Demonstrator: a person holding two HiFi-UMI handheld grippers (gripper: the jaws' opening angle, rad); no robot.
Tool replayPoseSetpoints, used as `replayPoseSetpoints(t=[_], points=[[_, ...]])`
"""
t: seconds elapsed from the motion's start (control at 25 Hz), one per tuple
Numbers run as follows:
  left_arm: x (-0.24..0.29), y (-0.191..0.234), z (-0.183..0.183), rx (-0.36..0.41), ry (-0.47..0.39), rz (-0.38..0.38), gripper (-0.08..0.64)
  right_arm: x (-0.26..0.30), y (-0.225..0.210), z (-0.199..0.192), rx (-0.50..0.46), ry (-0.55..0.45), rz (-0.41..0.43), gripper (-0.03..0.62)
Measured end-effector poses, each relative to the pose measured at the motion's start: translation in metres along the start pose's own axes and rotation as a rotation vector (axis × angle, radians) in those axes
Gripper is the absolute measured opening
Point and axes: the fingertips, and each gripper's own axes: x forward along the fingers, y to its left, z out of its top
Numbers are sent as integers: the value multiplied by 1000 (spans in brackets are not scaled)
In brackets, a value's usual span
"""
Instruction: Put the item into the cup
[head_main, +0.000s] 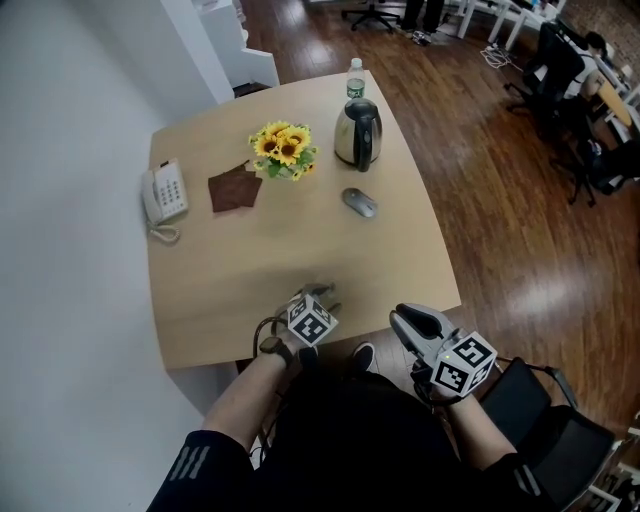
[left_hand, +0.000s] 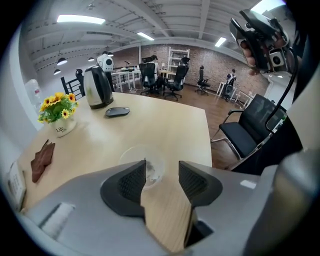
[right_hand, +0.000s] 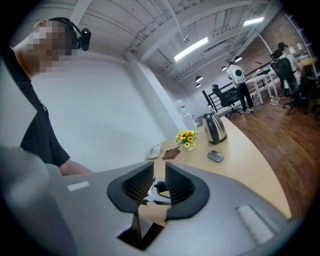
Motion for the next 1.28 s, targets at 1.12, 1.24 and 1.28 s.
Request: replayPoseSetpoints(t=[1.12, 1.24, 1.28], points=[[-202, -35, 29, -242, -428, 280, 209, 18, 48, 5, -118, 38, 294, 61], [-218, -54, 19, -184, -417, 295, 209, 18, 73, 2, -161, 34, 319, 9], [-224, -61, 16, -177, -425, 292, 209, 18, 82, -1, -175, 37, 324, 9]])
